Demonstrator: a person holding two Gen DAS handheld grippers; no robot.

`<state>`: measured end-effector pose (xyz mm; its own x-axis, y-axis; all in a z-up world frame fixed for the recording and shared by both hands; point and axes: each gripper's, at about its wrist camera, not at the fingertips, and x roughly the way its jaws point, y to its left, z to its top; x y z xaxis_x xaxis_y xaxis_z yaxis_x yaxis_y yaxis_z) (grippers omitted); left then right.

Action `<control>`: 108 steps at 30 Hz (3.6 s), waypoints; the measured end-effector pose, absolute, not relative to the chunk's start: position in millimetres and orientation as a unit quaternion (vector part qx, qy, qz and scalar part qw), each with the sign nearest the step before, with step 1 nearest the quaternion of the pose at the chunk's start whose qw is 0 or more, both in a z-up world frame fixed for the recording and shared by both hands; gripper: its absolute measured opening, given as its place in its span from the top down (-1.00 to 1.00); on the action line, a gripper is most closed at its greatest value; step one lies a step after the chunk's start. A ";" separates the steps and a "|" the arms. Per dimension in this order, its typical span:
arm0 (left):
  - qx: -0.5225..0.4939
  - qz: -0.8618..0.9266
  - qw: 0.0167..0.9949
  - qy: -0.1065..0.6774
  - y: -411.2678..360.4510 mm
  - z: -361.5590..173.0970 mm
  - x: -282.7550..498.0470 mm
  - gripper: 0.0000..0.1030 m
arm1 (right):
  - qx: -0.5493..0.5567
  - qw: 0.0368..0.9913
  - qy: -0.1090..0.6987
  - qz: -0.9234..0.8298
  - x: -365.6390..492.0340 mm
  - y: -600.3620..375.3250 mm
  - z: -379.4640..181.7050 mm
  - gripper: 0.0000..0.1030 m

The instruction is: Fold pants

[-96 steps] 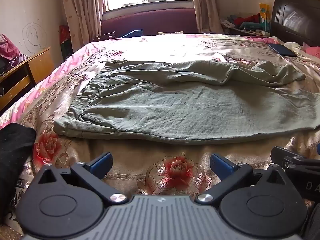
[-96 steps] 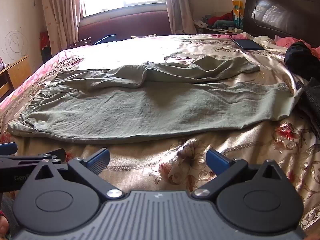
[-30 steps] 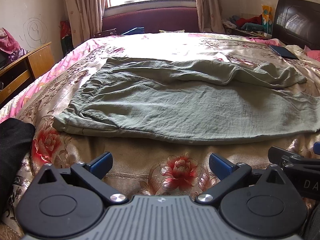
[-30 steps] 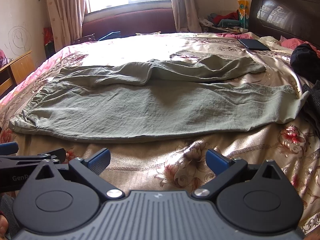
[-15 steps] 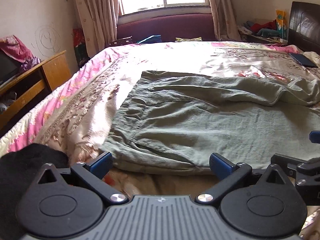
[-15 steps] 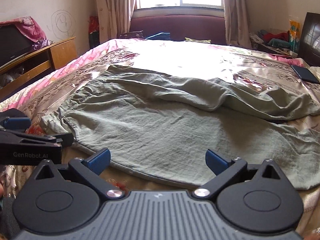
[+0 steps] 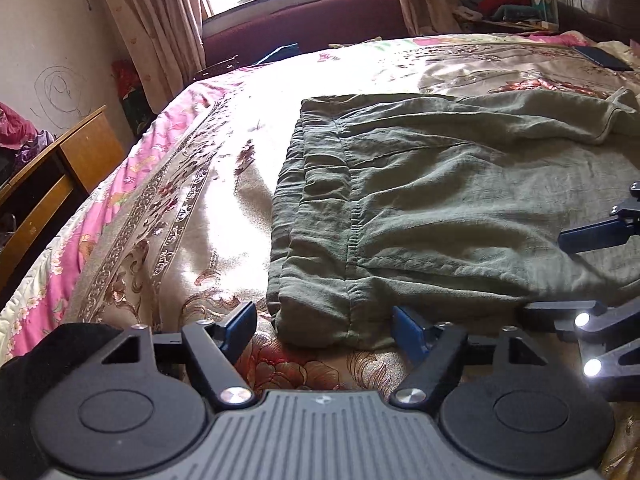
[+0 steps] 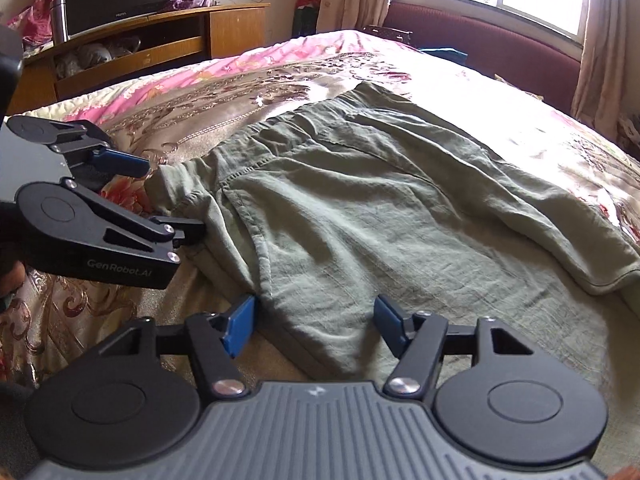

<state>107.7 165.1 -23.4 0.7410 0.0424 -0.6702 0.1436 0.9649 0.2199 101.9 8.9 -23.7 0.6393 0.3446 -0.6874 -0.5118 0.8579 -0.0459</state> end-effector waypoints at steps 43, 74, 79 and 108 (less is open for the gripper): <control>0.133 -0.292 0.860 0.397 3.3 5.1 63.3 0.22 | 0.131 0.907 0.357 -0.181 34.4 -373.6 -10.0 0.27; 0.093 -0.118 0.911 0.384 194.6 -10.8 337.1 -0.50 | -0.182 0.879 0.391 0.205 357.9 -145.7 -29.5 -0.18; 0.081 -0.128 0.908 0.390 194.8 -17.9 348.9 -0.58 | -0.169 0.868 0.409 0.227 368.1 -154.1 -26.6 -0.23; 0.034 -0.152 0.932 0.328 226.8 49.4 77.1 0.32 | -0.165 0.878 0.348 0.283 88.3 -117.7 59.9 0.96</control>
